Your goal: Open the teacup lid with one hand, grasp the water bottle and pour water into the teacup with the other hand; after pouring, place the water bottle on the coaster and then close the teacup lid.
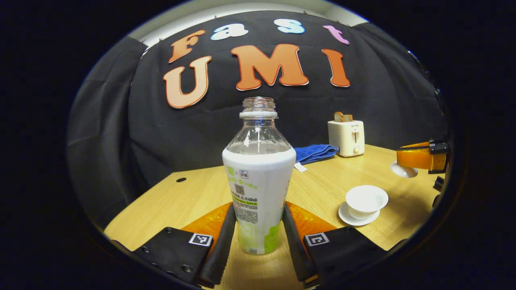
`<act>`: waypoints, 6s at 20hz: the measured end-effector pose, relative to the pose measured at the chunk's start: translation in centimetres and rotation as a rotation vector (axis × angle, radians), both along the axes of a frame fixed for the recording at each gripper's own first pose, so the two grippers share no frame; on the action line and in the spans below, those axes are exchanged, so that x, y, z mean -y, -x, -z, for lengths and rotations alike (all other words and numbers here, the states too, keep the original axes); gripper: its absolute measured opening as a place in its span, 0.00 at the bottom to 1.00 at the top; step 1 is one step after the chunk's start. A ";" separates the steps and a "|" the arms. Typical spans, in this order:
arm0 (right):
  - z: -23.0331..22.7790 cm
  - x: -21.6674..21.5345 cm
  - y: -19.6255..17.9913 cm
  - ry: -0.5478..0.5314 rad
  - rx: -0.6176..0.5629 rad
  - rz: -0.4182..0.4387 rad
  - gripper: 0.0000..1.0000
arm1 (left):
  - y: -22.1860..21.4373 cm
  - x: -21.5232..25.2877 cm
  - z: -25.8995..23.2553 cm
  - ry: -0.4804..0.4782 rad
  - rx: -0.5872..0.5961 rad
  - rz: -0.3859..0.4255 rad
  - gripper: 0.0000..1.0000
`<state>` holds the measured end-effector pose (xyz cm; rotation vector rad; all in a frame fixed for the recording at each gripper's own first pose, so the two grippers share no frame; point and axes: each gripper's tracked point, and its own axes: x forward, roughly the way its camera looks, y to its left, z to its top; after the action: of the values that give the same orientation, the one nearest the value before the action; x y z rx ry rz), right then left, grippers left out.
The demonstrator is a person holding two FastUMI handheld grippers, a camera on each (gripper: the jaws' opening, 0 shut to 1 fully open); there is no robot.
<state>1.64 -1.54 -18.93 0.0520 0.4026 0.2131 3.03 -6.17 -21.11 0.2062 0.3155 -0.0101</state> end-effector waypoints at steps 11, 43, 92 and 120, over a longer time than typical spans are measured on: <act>0.2 3.6 0.8 0.023 0.005 0.053 0.21 | -0.7 3.7 1.6 -0.494 -0.027 0.207 0.69; 1.7 7.5 2.2 -0.006 0.003 0.087 0.21 | -4.3 4.7 -0.4 -1.441 0.010 0.450 0.65; 1.0 6.4 2.9 -0.024 0.029 0.050 0.21 | -7.5 8.8 -6.3 -1.888 0.208 0.490 0.66; 0.2 5.1 3.2 -0.021 0.033 0.028 0.21 | -7.6 11.0 -5.4 -1.958 0.244 0.594 0.65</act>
<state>-1.53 -6.69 -19.10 0.0751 0.3663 0.1903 10.66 -17.21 -15.74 2.2196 -0.1004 -0.2668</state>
